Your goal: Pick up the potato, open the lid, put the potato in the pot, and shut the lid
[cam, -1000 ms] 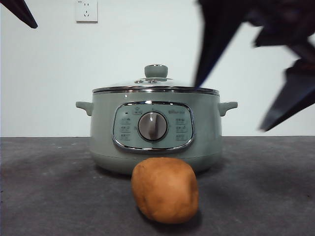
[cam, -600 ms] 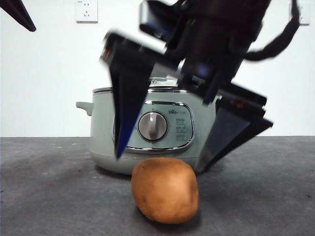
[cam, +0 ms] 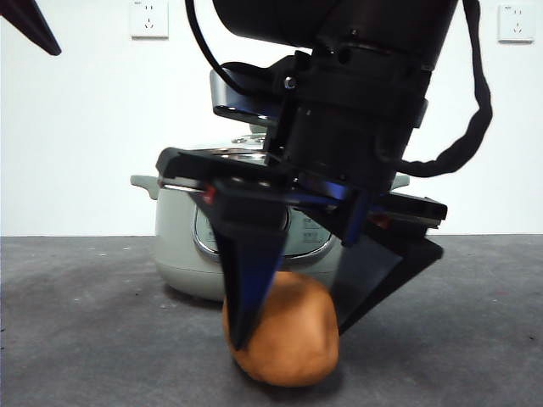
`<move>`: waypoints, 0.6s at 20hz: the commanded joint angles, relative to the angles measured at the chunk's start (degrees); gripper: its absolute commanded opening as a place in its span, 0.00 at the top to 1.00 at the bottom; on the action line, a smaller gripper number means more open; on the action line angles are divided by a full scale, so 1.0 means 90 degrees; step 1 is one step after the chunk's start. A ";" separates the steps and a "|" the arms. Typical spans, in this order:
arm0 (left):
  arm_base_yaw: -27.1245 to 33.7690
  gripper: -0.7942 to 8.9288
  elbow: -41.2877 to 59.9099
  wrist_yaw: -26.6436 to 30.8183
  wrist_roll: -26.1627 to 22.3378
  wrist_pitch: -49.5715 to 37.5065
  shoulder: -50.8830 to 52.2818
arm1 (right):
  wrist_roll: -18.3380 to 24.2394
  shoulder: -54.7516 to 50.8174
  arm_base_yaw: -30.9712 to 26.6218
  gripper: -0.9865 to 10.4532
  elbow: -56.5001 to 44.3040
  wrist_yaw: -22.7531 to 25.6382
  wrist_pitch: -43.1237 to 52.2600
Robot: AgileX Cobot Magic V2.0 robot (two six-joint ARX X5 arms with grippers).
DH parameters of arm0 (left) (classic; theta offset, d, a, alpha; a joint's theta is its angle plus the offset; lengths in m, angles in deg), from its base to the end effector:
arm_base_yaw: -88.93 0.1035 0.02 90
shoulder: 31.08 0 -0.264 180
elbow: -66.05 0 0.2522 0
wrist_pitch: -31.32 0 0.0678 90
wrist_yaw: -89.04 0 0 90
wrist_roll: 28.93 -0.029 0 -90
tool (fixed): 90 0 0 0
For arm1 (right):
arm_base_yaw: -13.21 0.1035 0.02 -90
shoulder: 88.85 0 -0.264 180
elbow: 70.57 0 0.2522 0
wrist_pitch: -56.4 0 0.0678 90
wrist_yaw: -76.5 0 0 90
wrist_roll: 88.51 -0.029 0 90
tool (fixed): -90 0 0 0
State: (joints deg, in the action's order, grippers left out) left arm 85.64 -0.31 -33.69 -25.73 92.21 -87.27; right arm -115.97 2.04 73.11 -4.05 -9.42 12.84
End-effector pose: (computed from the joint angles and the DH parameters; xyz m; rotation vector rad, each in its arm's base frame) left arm 0.1785 -0.0260 0.2960 -0.2791 0.8868 -0.5627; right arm 0.1473 0.2500 0.1738 -0.2452 1.1928 0.5714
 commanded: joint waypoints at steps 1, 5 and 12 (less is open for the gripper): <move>-0.0177 0.24 -0.0032 0.0017 0.0005 -0.0172 -0.0027 | 0.0228 0.0029 0.0010 0.92 0.0017 0.0000 -0.0012; -0.0801 0.24 -0.0287 0.0646 0.0034 -0.0374 -0.0272 | 0.0342 -0.0559 0.0002 0.92 0.0274 0.0425 -0.1032; -0.2033 0.24 -0.1753 0.1331 0.0389 -0.0867 -0.1705 | 0.1037 -0.1943 -0.0002 0.92 0.1299 0.1940 -0.3881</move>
State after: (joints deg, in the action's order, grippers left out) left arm 67.48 -16.11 -21.82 -23.02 84.82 -102.22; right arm -107.43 -15.31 73.11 7.29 7.67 -22.02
